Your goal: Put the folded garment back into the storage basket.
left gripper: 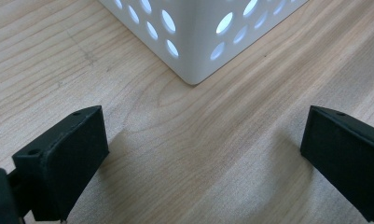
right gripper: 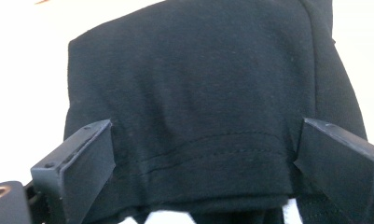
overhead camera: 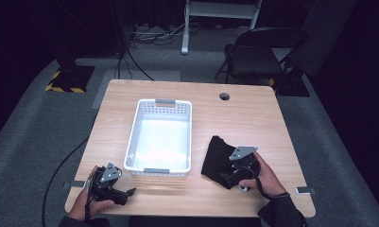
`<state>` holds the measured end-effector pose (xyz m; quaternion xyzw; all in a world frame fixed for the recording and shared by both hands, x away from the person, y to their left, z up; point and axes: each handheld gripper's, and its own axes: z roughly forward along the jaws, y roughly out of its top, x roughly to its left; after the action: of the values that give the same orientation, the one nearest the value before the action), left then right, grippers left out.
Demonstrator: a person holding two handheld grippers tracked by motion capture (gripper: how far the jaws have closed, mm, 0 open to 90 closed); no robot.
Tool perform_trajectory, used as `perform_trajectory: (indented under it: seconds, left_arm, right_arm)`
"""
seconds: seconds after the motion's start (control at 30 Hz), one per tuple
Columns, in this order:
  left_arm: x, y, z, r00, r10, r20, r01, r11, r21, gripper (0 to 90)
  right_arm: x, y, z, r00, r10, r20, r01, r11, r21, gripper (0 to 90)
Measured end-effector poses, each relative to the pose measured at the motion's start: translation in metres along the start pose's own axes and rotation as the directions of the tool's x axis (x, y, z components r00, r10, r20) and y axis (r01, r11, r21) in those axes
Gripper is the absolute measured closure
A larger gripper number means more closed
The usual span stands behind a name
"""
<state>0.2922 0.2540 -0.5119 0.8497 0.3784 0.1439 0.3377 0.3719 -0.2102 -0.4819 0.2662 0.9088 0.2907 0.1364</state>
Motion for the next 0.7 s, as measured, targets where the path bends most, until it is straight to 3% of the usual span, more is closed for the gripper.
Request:
perform_trajectory:
  seconds: [0.27, 0.4, 0.7]
  left_arm:
    - [0.000, 0.000, 0.000, 1.0000, 0.000, 0.000, 0.000, 1.0000, 0.000, 0.6]
    - [0.000, 0.000, 0.000, 1.0000, 0.000, 0.000, 0.000, 1.0000, 0.000, 0.6]
    - [0.000, 0.000, 0.000, 1.0000, 0.000, 0.000, 0.000, 1.0000, 0.000, 0.6]
  right_arm:
    - [-0.008, -0.001, 0.009, 0.9986, 0.019, -0.049, -0.019, 1.000, 0.009, 5.0]
    - [-0.015, -0.006, 0.012, 0.9934, 0.036, -0.109, -0.037, 0.999, -0.009, 6.3]
    - [-0.021, -0.007, 0.006, 0.9909, 0.038, -0.129, -0.042, 0.999, -0.028, 28.2]
